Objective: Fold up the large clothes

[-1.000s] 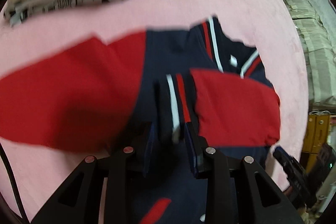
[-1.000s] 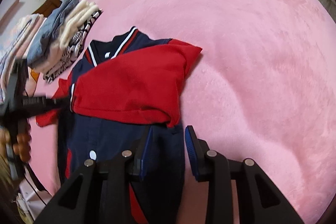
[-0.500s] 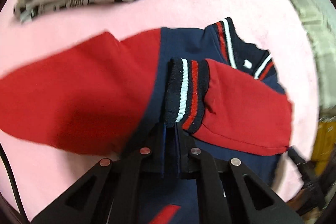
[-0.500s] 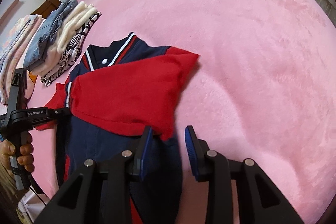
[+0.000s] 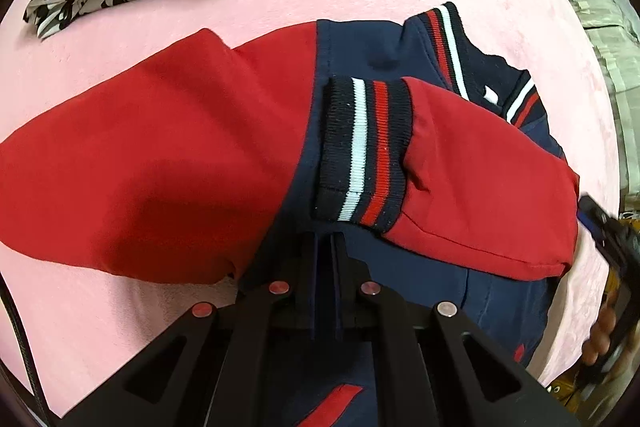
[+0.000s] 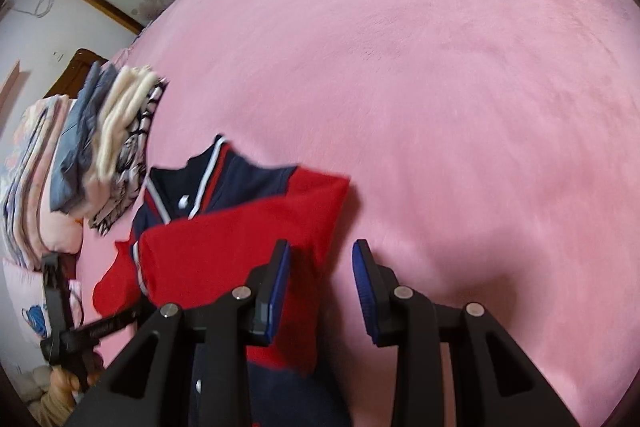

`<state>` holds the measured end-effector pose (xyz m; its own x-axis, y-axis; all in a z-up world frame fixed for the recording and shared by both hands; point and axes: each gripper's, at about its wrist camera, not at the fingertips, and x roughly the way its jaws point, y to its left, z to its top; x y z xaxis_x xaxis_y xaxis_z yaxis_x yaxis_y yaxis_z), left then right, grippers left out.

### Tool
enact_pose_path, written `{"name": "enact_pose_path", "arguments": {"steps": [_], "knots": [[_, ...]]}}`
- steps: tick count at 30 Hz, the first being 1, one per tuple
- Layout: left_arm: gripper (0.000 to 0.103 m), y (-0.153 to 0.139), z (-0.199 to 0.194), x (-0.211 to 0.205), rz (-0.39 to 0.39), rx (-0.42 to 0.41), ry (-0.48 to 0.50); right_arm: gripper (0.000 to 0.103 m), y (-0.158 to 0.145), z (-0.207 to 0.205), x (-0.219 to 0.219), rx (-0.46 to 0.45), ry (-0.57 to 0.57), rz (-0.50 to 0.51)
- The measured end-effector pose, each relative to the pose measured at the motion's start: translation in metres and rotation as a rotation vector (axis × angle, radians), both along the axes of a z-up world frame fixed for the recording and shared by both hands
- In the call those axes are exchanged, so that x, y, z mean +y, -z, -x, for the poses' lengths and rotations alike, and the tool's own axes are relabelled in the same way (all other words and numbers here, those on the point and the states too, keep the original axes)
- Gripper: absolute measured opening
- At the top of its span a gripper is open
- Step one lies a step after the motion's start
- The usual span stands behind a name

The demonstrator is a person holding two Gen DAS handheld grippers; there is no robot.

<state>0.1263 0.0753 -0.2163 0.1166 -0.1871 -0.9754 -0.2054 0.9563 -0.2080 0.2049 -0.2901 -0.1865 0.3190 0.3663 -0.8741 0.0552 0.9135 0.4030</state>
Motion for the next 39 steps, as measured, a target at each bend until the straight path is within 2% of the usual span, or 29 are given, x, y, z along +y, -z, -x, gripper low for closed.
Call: {"name": "enact_pose_path", "arguments": {"steps": [2, 4, 5, 9, 13, 16, 19, 22, 24, 25, 27, 30, 33, 35, 37, 39], "knots": [[0.004, 0.001, -0.001, -0.003, -0.009, 0.001, 0.011, 0.032, 0.009, -0.012, 0.0, 0.026, -0.007, 0.004], [0.004, 0.006, -0.005, -0.016, -0.022, 0.006, 0.022, 0.009, 0.016, -0.023, 0.002, 0.042, -0.053, 0.006], [0.004, 0.006, -0.005, -0.017, -0.028, 0.01, 0.029, 0.005, 0.019, -0.03, 0.004, 0.043, -0.092, 0.019], [0.004, 0.012, -0.008, -0.023, -0.058, 0.027, 0.057, 0.005, 0.024, -0.046, -0.002, 0.034, -0.171, 0.045], [0.004, 0.017, -0.013, -0.038, -0.067, 0.035, 0.062, 0.005, 0.014, -0.052, -0.028, 0.001, -0.109, 0.139], [0.004, 0.015, -0.01, -0.041, -0.065, 0.02, 0.056, 0.006, 0.004, -0.045, -0.04, -0.013, -0.085, 0.15], [0.005, -0.002, 0.0, -0.037, -0.092, 0.003, 0.05, 0.007, -0.007, -0.029, -0.031, -0.013, -0.102, 0.139], [0.012, -0.025, 0.008, -0.039, -0.13, -0.04, 0.047, 0.007, -0.021, -0.006, -0.008, -0.04, -0.125, 0.095], [0.03, -0.038, 0.012, -0.046, -0.146, -0.083, 0.049, 0.007, -0.028, 0.01, 0.017, -0.069, -0.155, 0.102], [0.035, -0.046, 0.013, -0.053, -0.152, -0.114, 0.058, 0.007, -0.031, 0.017, 0.028, -0.082, -0.167, 0.117], [0.059, -0.053, 0.01, -0.068, -0.164, -0.171, 0.087, 0.007, -0.032, 0.03, 0.051, -0.102, -0.195, 0.131], [0.061, -0.055, -0.002, -0.092, -0.197, -0.243, 0.121, 0.007, -0.025, 0.039, 0.075, -0.098, -0.214, 0.085], [0.061, -0.046, -0.021, -0.106, -0.193, -0.265, 0.117, 0.007, -0.011, 0.043, 0.092, -0.082, -0.238, 0.089], [0.061, -0.027, -0.032, -0.106, -0.2, -0.234, 0.107, 0.007, -0.003, 0.042, 0.096, -0.077, -0.238, 0.15], [0.061, -0.009, -0.035, -0.105, -0.244, -0.193, 0.101, 0.007, 0.005, 0.042, 0.093, -0.063, -0.221, 0.248], [0.061, -0.005, -0.033, -0.103, -0.258, -0.202, 0.109, 0.002, 0.009, 0.042, 0.078, -0.057, -0.193, 0.29]]}}
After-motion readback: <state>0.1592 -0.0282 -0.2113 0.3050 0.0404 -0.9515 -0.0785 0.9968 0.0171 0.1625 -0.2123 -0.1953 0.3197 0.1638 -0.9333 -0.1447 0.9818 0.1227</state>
